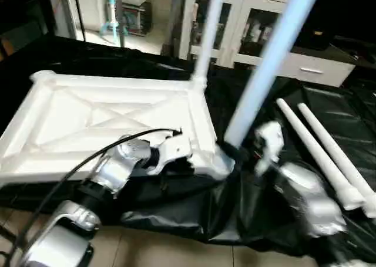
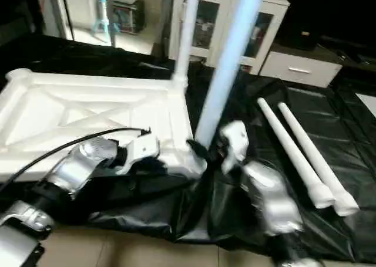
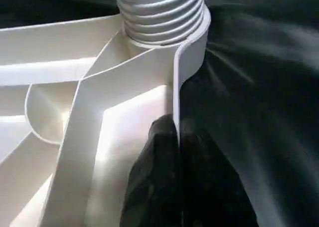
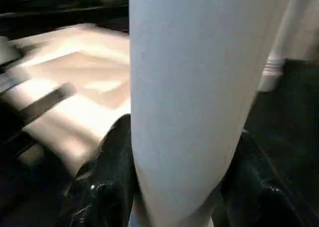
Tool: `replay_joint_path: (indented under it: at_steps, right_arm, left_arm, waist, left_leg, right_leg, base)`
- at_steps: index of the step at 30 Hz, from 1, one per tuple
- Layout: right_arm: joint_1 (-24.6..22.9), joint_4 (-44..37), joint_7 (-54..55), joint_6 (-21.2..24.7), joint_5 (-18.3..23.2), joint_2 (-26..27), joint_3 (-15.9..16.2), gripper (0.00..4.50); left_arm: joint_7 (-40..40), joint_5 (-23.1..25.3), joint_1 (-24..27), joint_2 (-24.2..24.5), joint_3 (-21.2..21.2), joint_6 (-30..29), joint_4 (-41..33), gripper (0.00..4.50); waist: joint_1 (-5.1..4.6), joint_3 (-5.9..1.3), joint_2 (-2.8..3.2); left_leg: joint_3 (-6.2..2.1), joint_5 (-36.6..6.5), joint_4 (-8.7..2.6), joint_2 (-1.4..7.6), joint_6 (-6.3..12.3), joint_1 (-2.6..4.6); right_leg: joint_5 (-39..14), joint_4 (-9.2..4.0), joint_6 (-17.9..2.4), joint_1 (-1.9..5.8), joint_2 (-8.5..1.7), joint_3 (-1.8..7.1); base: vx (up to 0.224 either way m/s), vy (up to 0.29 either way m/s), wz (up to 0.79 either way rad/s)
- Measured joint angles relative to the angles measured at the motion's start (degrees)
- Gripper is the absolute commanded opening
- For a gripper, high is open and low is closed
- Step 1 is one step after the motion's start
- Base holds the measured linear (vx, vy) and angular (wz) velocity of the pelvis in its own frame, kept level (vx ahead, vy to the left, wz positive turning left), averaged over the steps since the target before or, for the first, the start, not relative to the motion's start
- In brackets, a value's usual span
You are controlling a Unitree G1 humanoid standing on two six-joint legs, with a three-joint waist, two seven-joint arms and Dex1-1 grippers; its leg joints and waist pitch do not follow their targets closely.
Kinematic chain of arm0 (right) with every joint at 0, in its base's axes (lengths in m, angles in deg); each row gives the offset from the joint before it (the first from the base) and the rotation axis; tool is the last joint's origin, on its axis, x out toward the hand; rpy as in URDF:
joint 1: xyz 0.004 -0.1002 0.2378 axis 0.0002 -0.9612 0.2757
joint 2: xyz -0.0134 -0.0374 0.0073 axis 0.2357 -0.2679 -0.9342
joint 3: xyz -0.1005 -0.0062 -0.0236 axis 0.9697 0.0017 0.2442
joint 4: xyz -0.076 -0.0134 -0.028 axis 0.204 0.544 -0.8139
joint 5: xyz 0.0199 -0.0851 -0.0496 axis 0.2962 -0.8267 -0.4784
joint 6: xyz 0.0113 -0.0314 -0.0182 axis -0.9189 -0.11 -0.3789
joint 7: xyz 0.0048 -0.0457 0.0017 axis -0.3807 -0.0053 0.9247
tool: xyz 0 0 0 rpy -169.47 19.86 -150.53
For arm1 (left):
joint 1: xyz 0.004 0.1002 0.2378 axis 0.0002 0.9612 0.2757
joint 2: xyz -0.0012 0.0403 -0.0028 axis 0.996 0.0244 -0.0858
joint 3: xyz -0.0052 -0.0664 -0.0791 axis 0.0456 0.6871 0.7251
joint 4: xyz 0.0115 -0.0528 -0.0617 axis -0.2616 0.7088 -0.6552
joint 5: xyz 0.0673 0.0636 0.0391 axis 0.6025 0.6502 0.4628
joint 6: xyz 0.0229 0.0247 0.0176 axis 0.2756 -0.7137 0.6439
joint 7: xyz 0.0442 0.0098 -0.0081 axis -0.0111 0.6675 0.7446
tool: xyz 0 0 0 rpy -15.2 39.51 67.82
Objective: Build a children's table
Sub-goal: Pick table leg
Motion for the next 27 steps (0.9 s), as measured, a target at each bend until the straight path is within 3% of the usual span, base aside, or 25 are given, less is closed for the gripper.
replay_joint_path:
  at_steps: [6,10,14,27]
  right_arm:
    - [7.7,8.0,20.0,-1.7,-3.2,6.0,-2.5,1.83]
    - [11.9,12.3,29.1,-3.5,-5.4,7.3,-3.1,1.83]
    - [14.2,15.5,31.9,-5.2,-6.2,8.5,-3.1,1.83]
    - [15.4,18.9,31.7,-9.4,-6.2,9.3,-3.1,1.83]
  left_arm:
    - [12.8,0.8,-3.1,-9.2,2.2,-11.5,1.6,0.00]
    - [19.8,1.3,-4.9,-13.7,3.0,-15.6,2.1,0.00]
    - [21.7,1.6,-5.2,-14.0,3.4,-16.1,2.1,0.00]
    - [21.7,1.5,-5.1,-13.2,3.5,-16.9,1.5,0.00]
  waist:
    - [-0.83,0.37,0.40]
    - [-1.06,0.72,0.83]
    - [-1.10,0.75,0.87]
    - [-1.08,0.88,0.83]
  left_leg:
    - [0.02,0.0,0.02,0.00,-0.03,-0.08]
    - [0.01,0.1,-0.07,0.14,-0.13,-0.80]
    - [0.03,0.3,-0.35,0.27,0.19,-0.80]
    - [0.15,0.1,-0.16,0.30,-0.10,-0.58]
  right_leg:
    - [0.4,0.04,-0.2,-0.16,0.01,0.00]
    - [0.8,0.07,-0.1,-0.60,0.18,-0.05]
    - [0.7,0.09,-0.2,-0.76,0.40,-0.08]
    - [0.8,0.11,-0.3,-0.76,0.36,-0.01]
  base:
    - [0.000,0.000,0.00]
    - [0.000,0.000,0.00]
    - [0.000,0.000,0.00]
    - [0.000,0.000,0.00]
